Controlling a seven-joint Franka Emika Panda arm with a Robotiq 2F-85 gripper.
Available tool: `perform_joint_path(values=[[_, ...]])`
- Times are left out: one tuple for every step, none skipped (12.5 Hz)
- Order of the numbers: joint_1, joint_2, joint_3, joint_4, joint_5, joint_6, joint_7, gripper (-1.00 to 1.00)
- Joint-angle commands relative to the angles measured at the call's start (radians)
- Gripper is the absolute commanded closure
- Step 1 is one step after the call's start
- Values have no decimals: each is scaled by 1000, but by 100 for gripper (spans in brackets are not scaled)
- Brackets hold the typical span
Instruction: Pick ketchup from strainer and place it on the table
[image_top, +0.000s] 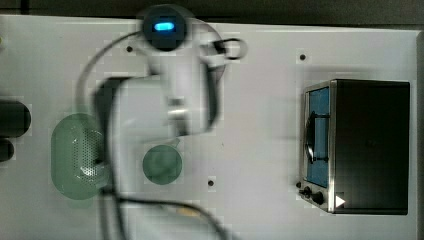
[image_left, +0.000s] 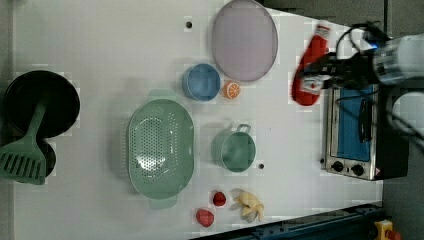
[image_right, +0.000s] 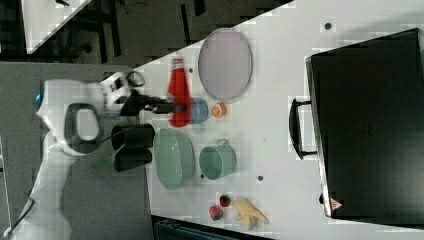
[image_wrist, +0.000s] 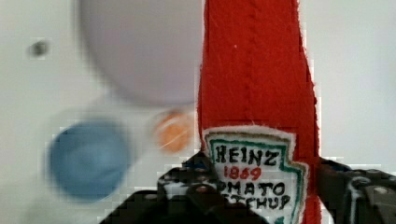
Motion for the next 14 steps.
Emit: perform_joint_path(values=[[-39,-25,-103,-28,10,3,-209,-21],[-40,-25,-138,-56,10,7,-234,-21],[-41,-25,-163,-91,10,17,-239,-21],[-41,-25,-179,-131,10,44,-239,-21],[-41,-25,-190,-178,10,84,-239,-21],[-41,-25,-192,-225,10,132,-239,-21],[-41,-24,-190,-271,10,182,-239,-21],[-41,-22,-184,-315,11,229,-237,-21],[-40,-19,-176,-356,11,276,-230,-21],[-39,-14,-167,-390,11,322,-219,-21],[-38,-6,-157,-415,11,360,-216,-21],[-36,7,-148,-433,11,391,-215,-21],[-35,23,-141,-442,11,416,-214,-27],[-34,41,-137,-445,11,432,-215,-47]])
